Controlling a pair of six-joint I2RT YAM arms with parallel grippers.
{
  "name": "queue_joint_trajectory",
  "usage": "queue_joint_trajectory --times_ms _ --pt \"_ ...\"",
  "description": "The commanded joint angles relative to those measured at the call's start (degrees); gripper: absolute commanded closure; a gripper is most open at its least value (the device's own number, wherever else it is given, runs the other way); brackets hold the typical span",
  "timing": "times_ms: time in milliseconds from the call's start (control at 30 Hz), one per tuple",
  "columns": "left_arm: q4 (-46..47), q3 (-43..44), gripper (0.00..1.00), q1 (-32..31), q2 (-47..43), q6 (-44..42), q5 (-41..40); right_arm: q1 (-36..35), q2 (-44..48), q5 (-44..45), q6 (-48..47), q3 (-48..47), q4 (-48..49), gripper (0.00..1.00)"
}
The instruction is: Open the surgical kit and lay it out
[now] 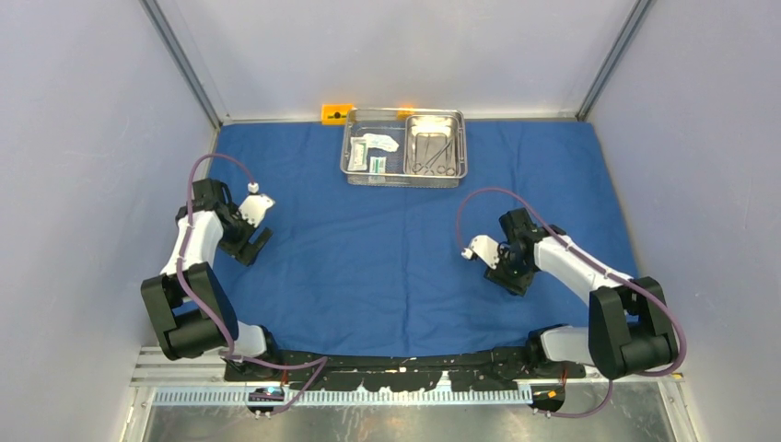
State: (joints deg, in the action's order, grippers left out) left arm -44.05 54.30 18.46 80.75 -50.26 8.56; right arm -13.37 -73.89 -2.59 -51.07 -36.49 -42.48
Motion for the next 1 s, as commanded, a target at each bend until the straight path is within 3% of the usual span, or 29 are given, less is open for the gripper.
queue_joint_trajectory --times_ms 0,200,467,767,967 --pt "-0.2 1.3 0.17 0.2 -1.4 -1.4 -0.3 -0.7 0.1 -4.8 3.4 -1.5 -11.7 0.52" --pt "0.1 1.9 0.16 0.2 -0.9 -0.9 0.8 2.9 0.5 -6.3 11.1 -13.6 -3.9 0.51" --pt "0.5 4.3 0.16 0.1 0.7 2.1 3.9 8.1 -19.4 5.7 26.6 -29.7 17.0 0.48" --pt "1.8 5.7 0.16 -0.7 2.6 3.2 4.3 12.3 -43.6 7.2 33.9 -49.0 19.4 0.5" --pt "2.9 5.9 0.16 -0.9 4.0 3.3 3.8 15.6 -47.1 7.7 32.7 -50.1 19.2 0.51"
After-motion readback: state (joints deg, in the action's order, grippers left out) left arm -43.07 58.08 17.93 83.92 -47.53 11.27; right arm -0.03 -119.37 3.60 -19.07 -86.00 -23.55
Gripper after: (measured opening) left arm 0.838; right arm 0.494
